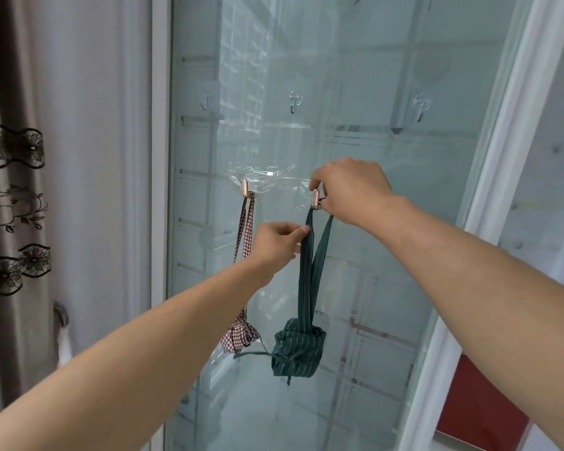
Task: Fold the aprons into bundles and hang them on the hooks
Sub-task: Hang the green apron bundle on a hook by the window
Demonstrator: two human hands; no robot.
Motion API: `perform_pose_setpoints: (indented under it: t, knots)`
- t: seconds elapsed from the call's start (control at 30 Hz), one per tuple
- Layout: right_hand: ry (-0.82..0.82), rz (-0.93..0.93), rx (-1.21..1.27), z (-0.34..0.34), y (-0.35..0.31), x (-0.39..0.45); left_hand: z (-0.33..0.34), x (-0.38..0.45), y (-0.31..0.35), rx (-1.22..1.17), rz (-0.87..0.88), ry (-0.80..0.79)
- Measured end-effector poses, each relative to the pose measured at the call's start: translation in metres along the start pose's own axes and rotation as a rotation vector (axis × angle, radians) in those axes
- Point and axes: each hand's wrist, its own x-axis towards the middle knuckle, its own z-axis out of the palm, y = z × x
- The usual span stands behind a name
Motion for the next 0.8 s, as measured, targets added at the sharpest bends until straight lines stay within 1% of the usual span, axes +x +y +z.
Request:
perform_pose_setpoints:
  t: [0.13, 0.27, 0.37, 0.47, 0.57, 0.7, 0.8]
  knots:
    - [-0.037, -0.002, -0.066, -0.006, -0.008, -0.002, -0.003, -0.001, -0.001, 0.047, 0.021, 0.009]
    - [-0.078, 0.000, -0.028, -0.005, -0.010, -0.005, -0.003, -0.004, -0.006, 0.094, 0.013, 0.017]
    - [-0.086, -0.012, -0.006, -0.009, -0.011, -0.006, -0.007, -0.008, -0.010, 0.141, -0.005, -0.006]
    - [-0.036, -0.028, 0.010, -0.016, -0.014, -0.004, -0.015, -0.012, -0.014, 0.169, -0.024, -0.020]
    - [0.036, -0.078, 0.051, -0.020, -0.024, 0.002, -0.025, -0.018, -0.017, 0.180, -0.035, 0.009]
    - [0.136, -0.173, 0.129, -0.022, -0.051, 0.008, -0.046, -0.033, -0.015, 0.154, -0.054, 0.089]
    - [0.125, -0.244, 0.258, -0.026, -0.084, 0.001, -0.074, -0.050, -0.017, 0.155, -0.089, 0.184]
